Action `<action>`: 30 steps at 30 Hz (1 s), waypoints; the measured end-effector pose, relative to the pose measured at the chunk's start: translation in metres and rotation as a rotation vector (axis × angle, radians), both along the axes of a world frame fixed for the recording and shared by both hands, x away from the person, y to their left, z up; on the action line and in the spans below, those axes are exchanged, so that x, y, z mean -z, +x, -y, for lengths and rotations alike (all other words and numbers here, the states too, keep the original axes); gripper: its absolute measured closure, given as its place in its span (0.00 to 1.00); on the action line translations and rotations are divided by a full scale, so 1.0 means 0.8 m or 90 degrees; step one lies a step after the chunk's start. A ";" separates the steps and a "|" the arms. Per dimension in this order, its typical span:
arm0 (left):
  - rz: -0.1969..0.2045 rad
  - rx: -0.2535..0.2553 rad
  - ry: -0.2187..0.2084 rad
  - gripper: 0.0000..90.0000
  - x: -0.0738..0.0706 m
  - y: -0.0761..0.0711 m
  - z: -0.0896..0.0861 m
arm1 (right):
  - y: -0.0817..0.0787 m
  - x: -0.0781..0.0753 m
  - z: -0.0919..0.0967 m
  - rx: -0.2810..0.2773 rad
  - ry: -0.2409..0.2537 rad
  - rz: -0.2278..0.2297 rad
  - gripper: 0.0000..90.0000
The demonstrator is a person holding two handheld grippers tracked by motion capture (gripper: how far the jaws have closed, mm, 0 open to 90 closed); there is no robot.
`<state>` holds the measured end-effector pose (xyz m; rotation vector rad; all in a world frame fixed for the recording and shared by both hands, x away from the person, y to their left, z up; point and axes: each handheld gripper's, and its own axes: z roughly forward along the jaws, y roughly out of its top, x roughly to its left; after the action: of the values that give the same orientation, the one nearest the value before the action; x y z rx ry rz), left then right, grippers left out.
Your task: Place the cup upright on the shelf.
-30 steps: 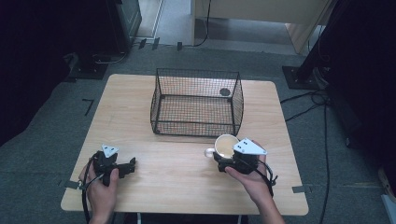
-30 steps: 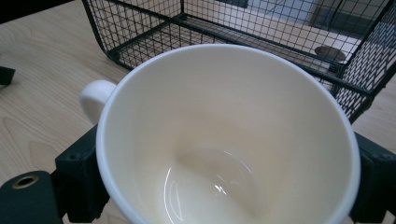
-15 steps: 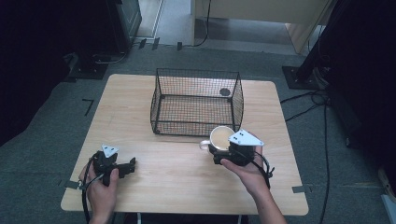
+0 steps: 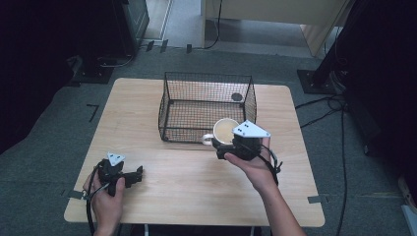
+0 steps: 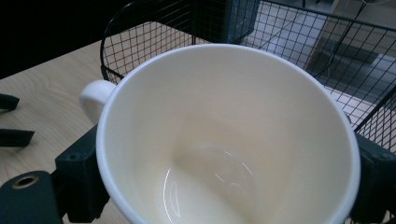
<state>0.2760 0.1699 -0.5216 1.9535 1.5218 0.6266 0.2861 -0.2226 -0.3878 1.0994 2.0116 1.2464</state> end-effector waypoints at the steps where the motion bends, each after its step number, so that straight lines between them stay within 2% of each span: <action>1: 0.000 0.000 0.000 0.00 0.000 0.000 0.000 | 0.000 0.000 0.000 0.000 0.000 0.000 0.10; 6: 0.001 -0.001 -0.001 0.00 0.000 0.000 0.000 | 0.016 -0.013 -0.010 0.001 0.000 0.005 0.10; 14: 0.002 -0.001 0.000 0.00 0.000 0.000 0.000 | 0.031 -0.023 -0.021 -0.003 0.001 0.003 0.10; 20: 0.001 0.000 0.000 0.00 0.000 0.000 0.000 | 0.054 -0.033 -0.026 0.009 0.007 0.001 0.10; 30: 0.002 -0.001 0.000 0.00 0.000 0.000 0.000 | 0.085 -0.039 -0.036 0.018 0.006 -0.003 0.10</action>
<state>0.2761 0.1698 -0.5218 1.9497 1.5211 0.6301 0.3543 -0.1938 -0.3564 1.1327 1.9884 1.2412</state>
